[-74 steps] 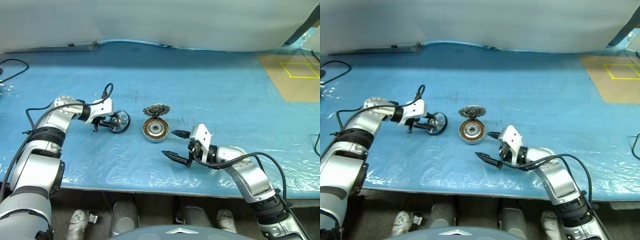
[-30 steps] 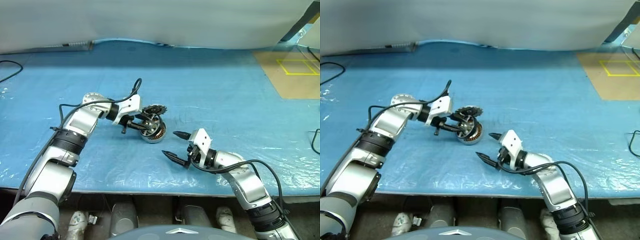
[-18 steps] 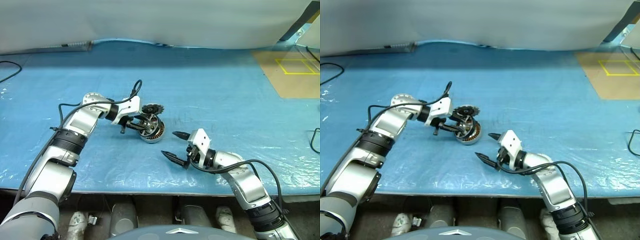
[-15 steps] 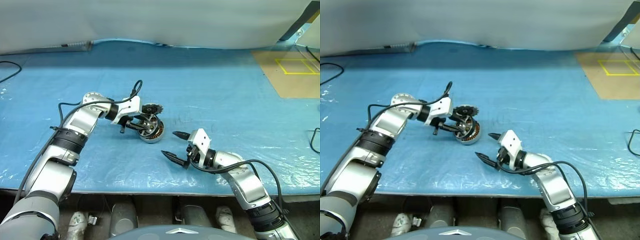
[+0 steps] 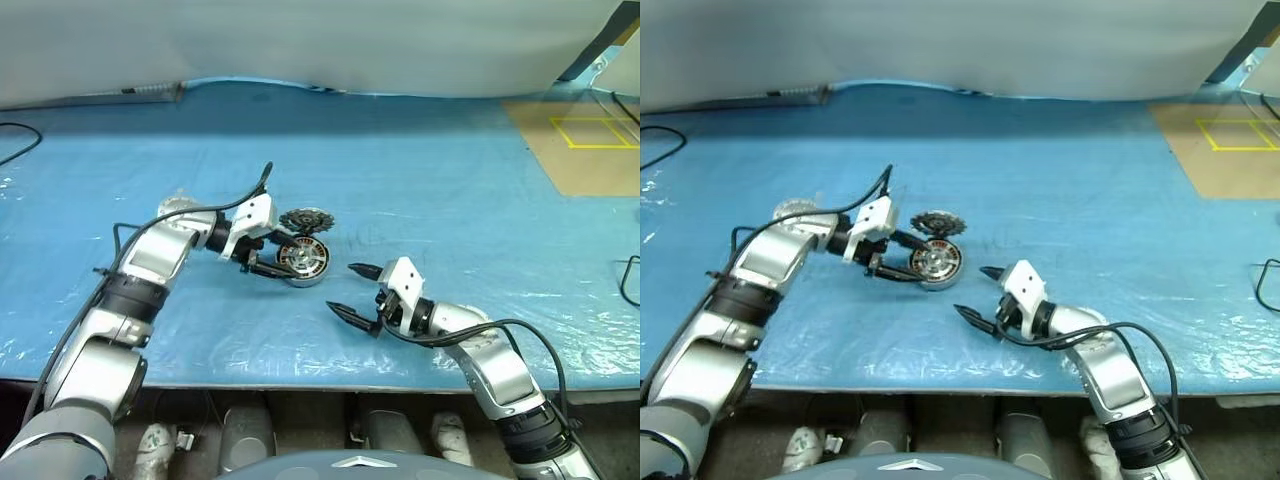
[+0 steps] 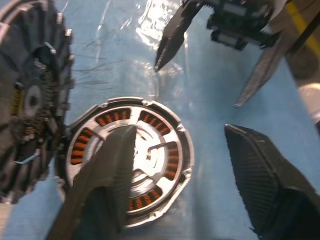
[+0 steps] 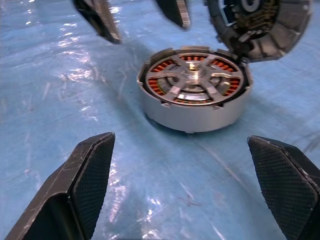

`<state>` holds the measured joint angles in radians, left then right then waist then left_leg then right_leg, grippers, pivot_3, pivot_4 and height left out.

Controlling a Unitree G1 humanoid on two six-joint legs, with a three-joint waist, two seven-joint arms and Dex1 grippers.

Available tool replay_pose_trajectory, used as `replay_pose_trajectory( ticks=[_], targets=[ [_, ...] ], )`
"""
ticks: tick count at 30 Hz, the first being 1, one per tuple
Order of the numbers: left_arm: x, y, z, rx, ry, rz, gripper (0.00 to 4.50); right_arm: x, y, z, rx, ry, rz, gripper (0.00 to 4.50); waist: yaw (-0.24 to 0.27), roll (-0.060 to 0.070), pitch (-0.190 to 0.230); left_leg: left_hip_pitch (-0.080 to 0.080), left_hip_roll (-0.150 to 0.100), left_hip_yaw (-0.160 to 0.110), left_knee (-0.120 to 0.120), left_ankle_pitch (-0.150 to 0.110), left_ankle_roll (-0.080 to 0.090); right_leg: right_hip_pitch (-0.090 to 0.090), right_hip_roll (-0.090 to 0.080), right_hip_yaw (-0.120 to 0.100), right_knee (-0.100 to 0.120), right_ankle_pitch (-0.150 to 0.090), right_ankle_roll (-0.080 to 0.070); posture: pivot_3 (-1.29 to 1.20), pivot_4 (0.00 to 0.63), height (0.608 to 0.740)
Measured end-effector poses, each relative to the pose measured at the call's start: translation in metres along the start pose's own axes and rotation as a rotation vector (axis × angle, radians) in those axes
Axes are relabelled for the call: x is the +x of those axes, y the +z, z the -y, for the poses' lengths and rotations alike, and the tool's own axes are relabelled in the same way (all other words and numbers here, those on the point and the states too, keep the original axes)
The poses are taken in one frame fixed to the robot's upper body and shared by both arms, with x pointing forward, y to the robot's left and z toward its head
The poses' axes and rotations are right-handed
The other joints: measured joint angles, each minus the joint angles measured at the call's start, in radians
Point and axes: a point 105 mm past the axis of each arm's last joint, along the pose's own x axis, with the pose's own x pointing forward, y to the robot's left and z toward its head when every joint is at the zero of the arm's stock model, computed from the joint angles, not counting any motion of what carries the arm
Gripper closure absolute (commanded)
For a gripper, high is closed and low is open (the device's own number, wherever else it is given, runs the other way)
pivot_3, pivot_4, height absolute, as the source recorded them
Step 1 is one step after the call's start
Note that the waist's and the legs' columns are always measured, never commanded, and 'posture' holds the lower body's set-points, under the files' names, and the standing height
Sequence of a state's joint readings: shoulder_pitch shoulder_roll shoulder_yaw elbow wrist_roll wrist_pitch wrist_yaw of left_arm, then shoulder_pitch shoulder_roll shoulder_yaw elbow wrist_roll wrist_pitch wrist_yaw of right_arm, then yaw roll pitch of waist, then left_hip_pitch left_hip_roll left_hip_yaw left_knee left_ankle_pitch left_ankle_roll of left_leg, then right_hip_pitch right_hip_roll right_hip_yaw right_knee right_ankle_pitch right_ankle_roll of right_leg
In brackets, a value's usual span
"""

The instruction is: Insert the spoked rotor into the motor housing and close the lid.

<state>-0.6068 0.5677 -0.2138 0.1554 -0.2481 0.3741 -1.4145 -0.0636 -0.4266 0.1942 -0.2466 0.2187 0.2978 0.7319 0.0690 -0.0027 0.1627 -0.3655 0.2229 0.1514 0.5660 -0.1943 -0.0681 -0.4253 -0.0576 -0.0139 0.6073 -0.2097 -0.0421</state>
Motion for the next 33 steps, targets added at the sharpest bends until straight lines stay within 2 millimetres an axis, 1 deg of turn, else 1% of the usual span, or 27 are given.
replay_pose_trajectory(
  ticks=[3, 5, 6, 9, 12, 14, 16, 17, 19, 22, 23, 27, 30, 33],
  targets=[
    [0.000, -0.008, 0.016, -0.100, 0.032, 0.066, 3.60, -0.003, 0.004, 0.015, 0.023, -0.059, 0.001, 0.00, -0.001, 0.000, 0.000, 0.000, 0.000, 0.000, 0.000, 0.000, 0.000, 0.000, 0.000, 0.000, 0.000, 0.000, 0.000, 0.00, 0.150, 0.740],
    [0.001, -0.017, 0.028, -0.154, 0.077, 0.115, 4.25, -0.002, 0.010, 0.034, 0.035, -0.135, -0.008, 0.00, -0.005, 0.000, 0.000, 0.001, 0.000, 0.001, 0.001, 0.000, 0.000, 0.000, 0.000, 0.001, 0.000, 0.000, 0.000, 0.00, 0.150, 0.740],
    [0.004, -0.021, 0.033, -0.182, 0.097, 0.138, 4.46, -0.002, 0.013, 0.045, 0.033, -0.177, -0.013, 0.00, -0.003, 0.000, 0.000, 0.001, 0.000, 0.001, 0.001, 0.000, 0.000, 0.000, 0.000, 0.001, 0.001, 0.000, 0.000, 0.00, 0.150, 0.740],
    [0.011, -0.031, 0.046, -0.260, 0.210, 0.238, 4.46, -0.001, 0.019, 0.079, 0.023, -0.313, -0.047, 0.00, -0.003, 0.001, 0.000, 0.001, 0.000, 0.001, 0.001, 0.000, 0.000, 0.000, 0.000, 0.000, 0.000, 0.000, 0.000, 0.00, 0.150, 0.740],
    [0.011, -0.041, 0.055, -0.281, 0.315, 0.281, 4.50, 0.003, 0.025, 0.098, 0.045, -0.374, -0.050, 0.65, -0.001, 0.002, 0.001, 0.001, 0.001, 0.001, 0.000, 0.000, 0.000, 0.000, 0.001, 0.001, 0.000, 0.000, 0.000, 0.00, 0.150, 0.740],
    [0.008, -0.045, 0.058, -0.275, 0.415, 0.336, 4.50, 0.008, 0.033, 0.109, 0.051, -0.385, -0.045, 1.29, -0.004, 0.002, 0.001, 0.000, 0.000, 0.001, 0.000, 0.000, 0.000, 0.000, 0.001, 0.001, -0.001, 0.000, 0.000, 0.00, 0.150, 0.740],
    [0.006, -0.051, 0.060, -0.264, 0.511, 0.365, 4.50, 0.017, 0.048, 0.119, 0.033, -0.378, -0.031, 2.06, -0.006, 0.002, 0.001, 0.001, 0.001, 0.001, 0.000, 0.000, 0.000, 0.000, 0.002, 0.001, -0.001, 0.000, 0.000, 0.00, 0.150, 0.740],
    [0.005, -0.052, 0.061, -0.259, 0.531, 0.370, 4.50, 0.019, 0.051, 0.122, 0.025, -0.376, -0.028, 2.41, -0.007, 0.002, 0.001, 0.001, 0.001, 0.001, 0.000, 0.000, 0.000, 0.000, 0.002, 0.001, -0.001, 0.000, 0.000, 0.00, 0.150, 0.740],
    [0.001, -0.053, 0.058, -0.238, 0.617, 0.392, 4.50, 0.031, 0.063, 0.128, -0.009, -0.345, -0.015, 3.14, -0.010, 0.002, 0.001, 0.001, 0.001, 0.001, 0.001, 0.000, 0.000, 0.000, 0.002, 0.001, 0.000, 0.000, 0.000, 0.00, 0.150, 0.740],
    [-0.002, -0.053, 0.056, -0.220, 0.686, 0.410, 4.50, 0.050, 0.074, 0.130, -0.037, -0.273, 0.000, 4.25, -0.016, 0.002, 0.001, 0.001, 0.001, 0.001, 0.002, 0.000, 0.000, 0.000, 0.002, 0.001, 0.000, 0.000, 0.000, 0.00, 0.150, 0.740],
    [-0.003, -0.052, 0.055, -0.215, 0.702, 0.413, 4.50, 0.054, 0.074, 0.130, -0.042, -0.256, -0.004, 4.42, -0.016, 0.002, 0.001, 0.000, 0.001, 0.001, 0.002, 0.000, 0.000, 0.000, 0.002, 0.001, 0.000, 0.000, 0.000, 0.00, 0.150, 0.740],
    [-0.007, -0.052, 0.052, -0.192, 0.776, 0.423, 4.50, 0.075, 0.076, 0.129, -0.053, -0.153, -0.022, 4.42, -0.026, 0.002, 0.001, -0.001, 0.002, 0.001, 0.003, 0.000, 0.001, -0.001, 0.002, 0.001, 0.000, 0.000, 0.000, 0.00, 0.150, 0.740],
    [-0.004, -0.053, 0.055, -0.201, 0.789, 0.414, 4.50, 0.090, 0.076, 0.122, -0.051, -0.070, -0.036, 4.42, -0.028, 0.002, 0.001, -0.001, 0.003, 0.001, 0.003, 0.000, 0.001, -0.001, 0.002, 0.000, 0.001, 0.000, -0.001, 0.00, 0.150, 0.740],
    [-0.002, -0.051, 0.057, -0.217, 0.792, 0.409, 4.50, 0.101, 0.075, 0.112, -0.025, 0.011, -0.040, 4.42, -0.028, 0.003, 0.002, -0.001, 0.004, 0.001, 0.004, -0.001, 0.002, -0.001, 0.002, -0.002, 0.002, -0.001, -0.002, 0.00, 0.150, 0.740]
  ],
)
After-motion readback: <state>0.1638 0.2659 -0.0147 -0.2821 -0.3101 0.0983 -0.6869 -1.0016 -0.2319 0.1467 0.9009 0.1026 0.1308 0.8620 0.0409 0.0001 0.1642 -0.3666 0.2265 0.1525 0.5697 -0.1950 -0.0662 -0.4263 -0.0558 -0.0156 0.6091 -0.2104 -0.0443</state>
